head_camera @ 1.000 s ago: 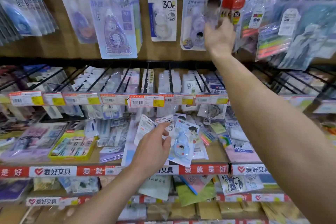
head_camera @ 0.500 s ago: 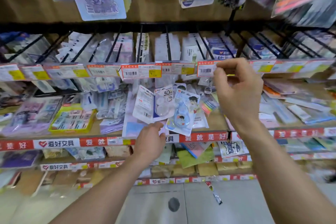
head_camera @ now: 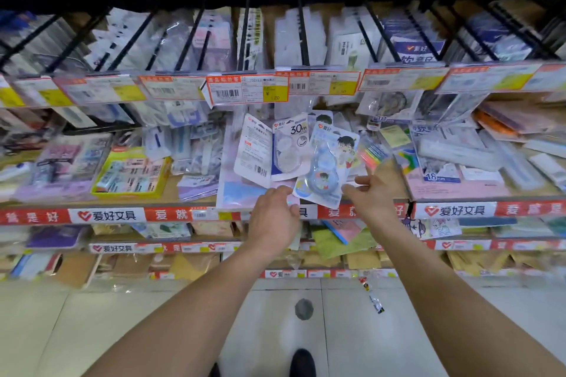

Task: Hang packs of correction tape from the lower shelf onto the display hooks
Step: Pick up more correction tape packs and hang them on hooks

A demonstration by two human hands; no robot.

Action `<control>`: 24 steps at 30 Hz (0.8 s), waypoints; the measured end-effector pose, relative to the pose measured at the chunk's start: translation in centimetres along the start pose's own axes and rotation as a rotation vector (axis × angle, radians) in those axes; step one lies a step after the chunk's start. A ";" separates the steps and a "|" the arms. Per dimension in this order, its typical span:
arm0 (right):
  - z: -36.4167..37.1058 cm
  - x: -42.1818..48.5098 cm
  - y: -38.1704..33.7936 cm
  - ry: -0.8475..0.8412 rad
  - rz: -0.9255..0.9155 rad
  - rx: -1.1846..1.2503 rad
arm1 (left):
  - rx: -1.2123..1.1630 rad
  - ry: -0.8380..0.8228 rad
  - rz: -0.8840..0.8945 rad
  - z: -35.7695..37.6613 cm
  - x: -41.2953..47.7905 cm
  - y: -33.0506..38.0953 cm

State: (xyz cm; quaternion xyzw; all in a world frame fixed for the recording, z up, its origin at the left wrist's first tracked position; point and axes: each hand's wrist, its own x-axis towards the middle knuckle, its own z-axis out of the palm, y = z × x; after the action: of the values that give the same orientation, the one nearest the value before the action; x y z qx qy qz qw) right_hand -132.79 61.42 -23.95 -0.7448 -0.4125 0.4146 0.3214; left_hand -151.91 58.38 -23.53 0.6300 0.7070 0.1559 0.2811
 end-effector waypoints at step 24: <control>0.7 2.1 2.4 -0.051 0.226 0.620 | -0.216 -0.076 -0.064 1.6 1.3 2.4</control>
State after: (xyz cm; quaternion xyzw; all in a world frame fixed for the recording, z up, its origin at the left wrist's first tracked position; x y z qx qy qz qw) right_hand -131.88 62.31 -27.01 -0.6420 -0.1893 0.5721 0.4740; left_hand -149.07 59.81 -23.69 0.5785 0.6948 0.1981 0.3786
